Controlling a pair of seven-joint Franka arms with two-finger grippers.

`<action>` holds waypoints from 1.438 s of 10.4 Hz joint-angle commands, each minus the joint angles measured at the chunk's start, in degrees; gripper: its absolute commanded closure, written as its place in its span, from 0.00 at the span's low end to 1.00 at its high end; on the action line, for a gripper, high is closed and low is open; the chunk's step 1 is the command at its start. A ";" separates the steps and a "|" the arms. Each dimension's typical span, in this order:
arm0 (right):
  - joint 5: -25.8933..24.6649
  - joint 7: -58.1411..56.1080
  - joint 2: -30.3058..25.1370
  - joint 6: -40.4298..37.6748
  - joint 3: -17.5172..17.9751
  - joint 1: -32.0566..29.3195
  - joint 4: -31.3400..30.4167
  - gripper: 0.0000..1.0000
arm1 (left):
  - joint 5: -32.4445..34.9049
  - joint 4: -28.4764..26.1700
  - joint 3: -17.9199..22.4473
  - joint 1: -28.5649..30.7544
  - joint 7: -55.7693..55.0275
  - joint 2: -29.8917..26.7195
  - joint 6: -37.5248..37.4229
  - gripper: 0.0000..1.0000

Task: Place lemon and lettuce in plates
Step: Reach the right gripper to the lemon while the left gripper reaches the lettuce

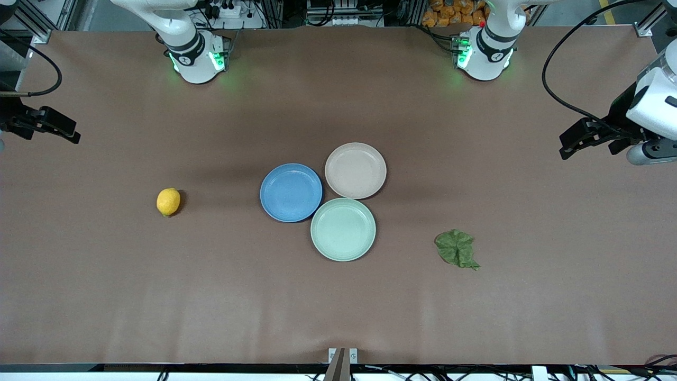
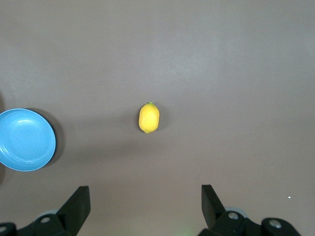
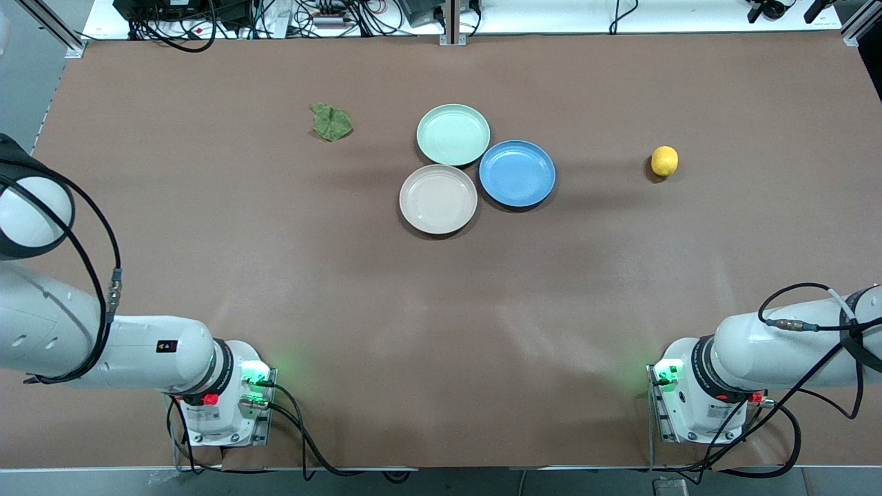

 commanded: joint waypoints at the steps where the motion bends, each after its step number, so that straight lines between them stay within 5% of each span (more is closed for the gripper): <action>1: -0.29 0.83 -1.39 0.54 0.68 -0.38 -1.52 0.00 | -0.87 0.26 0.35 0.07 1.31 -0.33 -0.06 0.00; 5: -0.11 -0.13 -1.04 1.77 0.68 -0.21 -1.52 0.00 | -1.75 -0.88 0.35 -0.10 1.31 4.13 1.42 0.00; 11: 0.41 -0.57 3.79 3.34 0.68 -0.99 -4.05 0.00 | 0.26 -4.75 0.35 -2.82 1.05 25.65 26.61 0.00; 15: 3.84 -0.49 8.43 24.58 0.33 -3.54 -20.74 0.00 | 2.56 -4.92 0.44 -5.37 -0.71 35.07 39.28 0.00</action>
